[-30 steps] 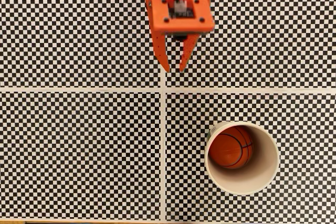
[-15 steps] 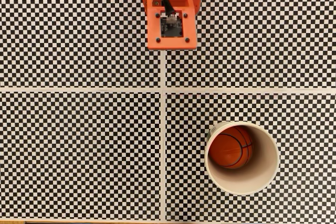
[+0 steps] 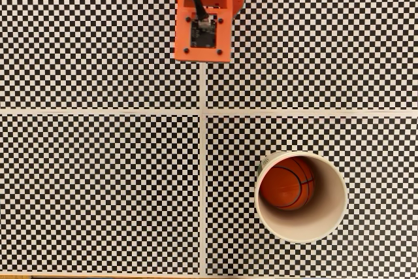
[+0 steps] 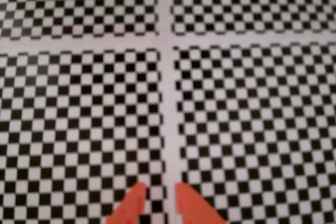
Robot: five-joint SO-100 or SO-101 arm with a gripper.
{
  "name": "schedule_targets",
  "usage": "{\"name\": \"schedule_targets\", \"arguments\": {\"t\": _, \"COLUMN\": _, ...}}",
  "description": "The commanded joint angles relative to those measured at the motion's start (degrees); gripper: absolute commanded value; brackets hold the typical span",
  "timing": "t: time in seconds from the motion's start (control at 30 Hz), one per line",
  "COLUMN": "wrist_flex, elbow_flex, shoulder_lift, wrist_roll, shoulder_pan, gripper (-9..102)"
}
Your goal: Grasp basketball and place into cup.
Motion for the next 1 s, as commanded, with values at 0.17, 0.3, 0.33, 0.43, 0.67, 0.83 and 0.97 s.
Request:
{"name": "schedule_targets", "arguments": {"t": 0.17, "wrist_flex": 4.7, "elbow_flex": 2.0, "shoulder_lift": 0.5, "wrist_roll": 4.5, "shoulder_pan": 0.1, "gripper": 0}}
{"name": "schedule_targets", "arguments": {"t": 0.3, "wrist_flex": 7.3, "elbow_flex": 2.0, "shoulder_lift": 0.5, "wrist_roll": 7.2, "shoulder_pan": -0.2, "gripper": 0}}
{"name": "schedule_targets", "arguments": {"t": 0.33, "wrist_flex": 8.0, "elbow_flex": 2.0, "shoulder_lift": 0.5, "wrist_roll": 8.1, "shoulder_pan": -0.3, "gripper": 0}}
{"name": "schedule_targets", "arguments": {"t": 0.43, "wrist_flex": 8.1, "elbow_flex": 2.0, "shoulder_lift": 0.5, "wrist_roll": 8.0, "shoulder_pan": -0.5, "gripper": 0}}
{"name": "schedule_targets", "arguments": {"t": 0.67, "wrist_flex": 8.1, "elbow_flex": 2.0, "shoulder_lift": 0.5, "wrist_roll": 8.2, "shoulder_pan": -0.3, "gripper": 0}}
{"name": "schedule_targets", "arguments": {"t": 0.83, "wrist_flex": 8.1, "elbow_flex": 2.0, "shoulder_lift": 0.5, "wrist_roll": 8.0, "shoulder_pan": -0.3, "gripper": 0}}
{"name": "schedule_targets", "arguments": {"t": 0.97, "wrist_flex": 8.1, "elbow_flex": 2.0, "shoulder_lift": 0.5, "wrist_roll": 7.9, "shoulder_pan": -0.3, "gripper": 0}}
